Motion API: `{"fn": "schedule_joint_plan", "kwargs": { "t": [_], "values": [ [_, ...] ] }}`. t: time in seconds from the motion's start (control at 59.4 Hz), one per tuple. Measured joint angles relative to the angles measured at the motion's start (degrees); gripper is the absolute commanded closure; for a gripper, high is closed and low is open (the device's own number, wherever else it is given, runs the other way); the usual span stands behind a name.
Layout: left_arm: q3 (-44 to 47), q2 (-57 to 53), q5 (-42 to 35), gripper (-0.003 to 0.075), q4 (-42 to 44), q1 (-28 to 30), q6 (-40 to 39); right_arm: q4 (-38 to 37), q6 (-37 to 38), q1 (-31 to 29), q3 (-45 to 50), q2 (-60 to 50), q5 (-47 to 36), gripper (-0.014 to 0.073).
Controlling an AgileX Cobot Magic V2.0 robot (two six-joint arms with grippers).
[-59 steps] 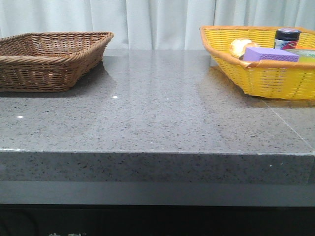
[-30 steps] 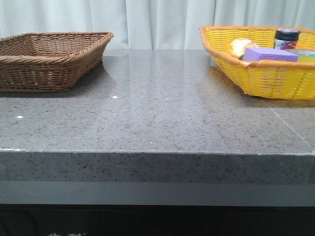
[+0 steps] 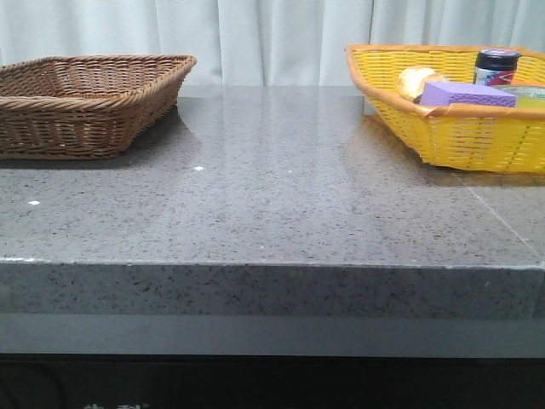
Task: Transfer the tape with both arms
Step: 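Lower the right gripper into the tape roll's hole and grip its rim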
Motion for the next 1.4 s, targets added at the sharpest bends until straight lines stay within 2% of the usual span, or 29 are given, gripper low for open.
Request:
{"fn": "schedule_joint_plan", "kwargs": {
  "t": [0.152,0.219,0.253,0.505,0.708,0.893,1.028,1.179,1.398],
  "values": [
    [0.00,2.63,0.20,0.0296,1.03,0.00,0.00,-0.09,-0.43,0.00,0.10,2.14,0.61,0.0139],
    [0.00,3.21,0.44,0.0197,1.06,0.00,0.00,-0.09,-0.43,0.00,0.10,2.59,1.08,0.0055],
    [0.00,3.48,0.59,0.0182,1.16,0.00,0.00,-0.09,-0.43,0.00,0.10,2.58,1.23,0.0033],
    [0.00,4.45,0.96,0.0221,0.79,-0.59,0.00,-0.09,-0.43,0.00,-0.19,2.70,2.42,0.0033],
    [0.00,4.45,0.96,0.0227,0.32,-9.76,1.83,-1.52,0.32,-0.23,-5.97,5.48,5.54,0.0033],
    [0.00,4.45,1.83,0.0227,0.18,-20.72,2.42,-4.02,2.25,-2.85,-13.86,13.68,10.21,0.0033],
    [0.00,4.45,2.77,0.0227,0.18,-26.17,2.56,-4.37,2.64,-5.66,-20.52,21.63,13.33,0.0033],
    [0.00,4.45,2.77,0.0227,0.18,-29.22,2.69,-4.50,2.64,-8.30,-27.61,30.40,16.90,0.0033],
    [0.00,4.45,2.77,0.0227,0.18,-29.46,2.82,-3.21,0.58,-8.67,-38.81,44.71,23.91,0.0033]
  ]
}}
